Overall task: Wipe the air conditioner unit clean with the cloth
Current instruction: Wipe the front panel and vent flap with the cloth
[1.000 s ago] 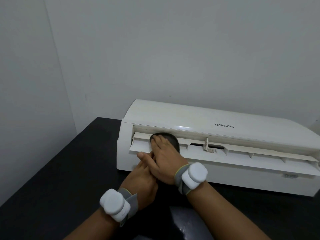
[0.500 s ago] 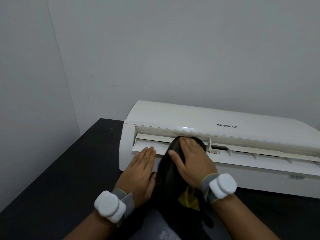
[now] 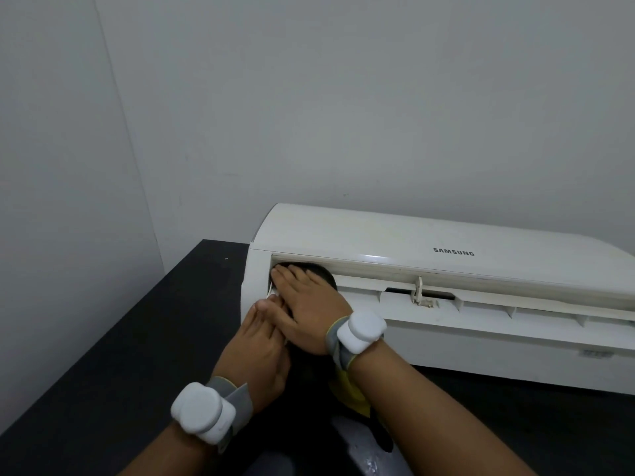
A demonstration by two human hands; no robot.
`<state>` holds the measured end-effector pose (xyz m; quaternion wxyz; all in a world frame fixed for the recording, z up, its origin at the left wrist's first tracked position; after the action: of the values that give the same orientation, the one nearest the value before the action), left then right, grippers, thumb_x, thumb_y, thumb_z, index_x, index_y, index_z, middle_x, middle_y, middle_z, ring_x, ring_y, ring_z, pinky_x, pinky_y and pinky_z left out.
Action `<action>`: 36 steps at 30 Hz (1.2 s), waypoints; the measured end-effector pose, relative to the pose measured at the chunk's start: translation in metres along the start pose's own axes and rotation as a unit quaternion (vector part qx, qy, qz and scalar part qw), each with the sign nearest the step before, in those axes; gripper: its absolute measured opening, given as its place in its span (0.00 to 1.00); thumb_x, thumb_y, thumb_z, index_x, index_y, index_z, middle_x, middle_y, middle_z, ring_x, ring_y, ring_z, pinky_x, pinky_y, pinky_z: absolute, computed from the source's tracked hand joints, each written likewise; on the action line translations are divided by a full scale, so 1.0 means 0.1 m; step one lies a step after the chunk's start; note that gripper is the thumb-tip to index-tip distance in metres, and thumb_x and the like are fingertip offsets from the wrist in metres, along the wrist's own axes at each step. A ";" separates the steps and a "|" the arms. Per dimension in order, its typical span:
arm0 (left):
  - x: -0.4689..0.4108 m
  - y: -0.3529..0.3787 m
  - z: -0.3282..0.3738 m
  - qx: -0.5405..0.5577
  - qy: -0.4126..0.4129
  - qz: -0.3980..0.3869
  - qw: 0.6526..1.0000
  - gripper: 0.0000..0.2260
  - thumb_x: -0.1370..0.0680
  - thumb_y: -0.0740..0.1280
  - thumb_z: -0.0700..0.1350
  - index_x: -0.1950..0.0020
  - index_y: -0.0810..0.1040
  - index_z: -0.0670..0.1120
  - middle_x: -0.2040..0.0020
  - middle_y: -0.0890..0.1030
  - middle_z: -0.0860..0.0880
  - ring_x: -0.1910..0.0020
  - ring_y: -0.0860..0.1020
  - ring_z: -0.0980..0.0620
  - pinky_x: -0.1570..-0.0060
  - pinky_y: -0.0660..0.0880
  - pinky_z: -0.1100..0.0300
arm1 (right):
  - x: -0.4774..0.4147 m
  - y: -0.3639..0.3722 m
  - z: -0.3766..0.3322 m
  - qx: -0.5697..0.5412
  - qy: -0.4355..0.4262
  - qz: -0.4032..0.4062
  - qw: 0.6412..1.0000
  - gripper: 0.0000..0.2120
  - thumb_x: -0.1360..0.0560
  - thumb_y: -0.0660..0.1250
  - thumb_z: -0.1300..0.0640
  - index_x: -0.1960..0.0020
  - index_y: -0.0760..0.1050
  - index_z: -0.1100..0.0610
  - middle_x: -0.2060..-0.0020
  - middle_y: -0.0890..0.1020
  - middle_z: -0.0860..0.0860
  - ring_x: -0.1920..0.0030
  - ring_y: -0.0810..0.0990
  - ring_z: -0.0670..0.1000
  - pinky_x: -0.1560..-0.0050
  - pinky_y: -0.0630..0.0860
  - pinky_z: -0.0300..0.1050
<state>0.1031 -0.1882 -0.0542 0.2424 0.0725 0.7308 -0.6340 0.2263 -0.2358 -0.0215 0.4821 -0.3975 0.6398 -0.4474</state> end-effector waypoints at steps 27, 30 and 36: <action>0.07 0.08 -0.03 0.074 -0.081 -0.045 0.993 0.31 0.21 0.52 0.50 0.24 0.42 0.40 0.24 0.39 0.40 0.26 0.34 0.47 0.31 0.29 0.58 | 0.58 0.12 0.11 0.056 0.061 0.038 0.996 0.43 0.27 0.36 0.29 0.22 0.45 0.55 0.22 0.43 0.50 0.24 0.36 0.49 0.28 0.30 0.49; 0.08 0.07 -0.07 0.093 -0.080 -0.044 0.991 0.30 0.21 0.52 0.49 0.24 0.42 0.41 0.23 0.40 0.43 0.28 0.32 0.51 0.31 0.29 0.61 | 0.55 0.21 0.01 0.044 0.025 0.041 0.998 0.39 0.25 0.38 0.32 0.22 0.48 0.55 0.22 0.48 0.49 0.23 0.42 0.47 0.27 0.34 0.46; 0.06 0.08 0.06 0.091 -0.076 -0.035 0.992 0.31 0.21 0.53 0.52 0.24 0.42 0.42 0.25 0.37 0.46 0.29 0.31 0.51 0.31 0.30 0.60 | 0.84 0.07 0.36 0.069 0.029 0.058 0.996 0.29 0.19 0.49 0.43 0.23 0.53 0.56 0.23 0.55 0.50 0.23 0.51 0.49 0.27 0.38 0.44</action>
<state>0.1027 -0.1942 -0.0641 0.2673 0.0201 0.6512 -0.7100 0.2426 -0.3200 -0.0552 0.5150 -0.3125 0.6431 -0.4728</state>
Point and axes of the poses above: each hand's wrist, its own x-axis away from the middle knuckle, its own y-axis out of the palm, z = x × y, the point moved 1 cm from there along -x, towards the middle knuckle
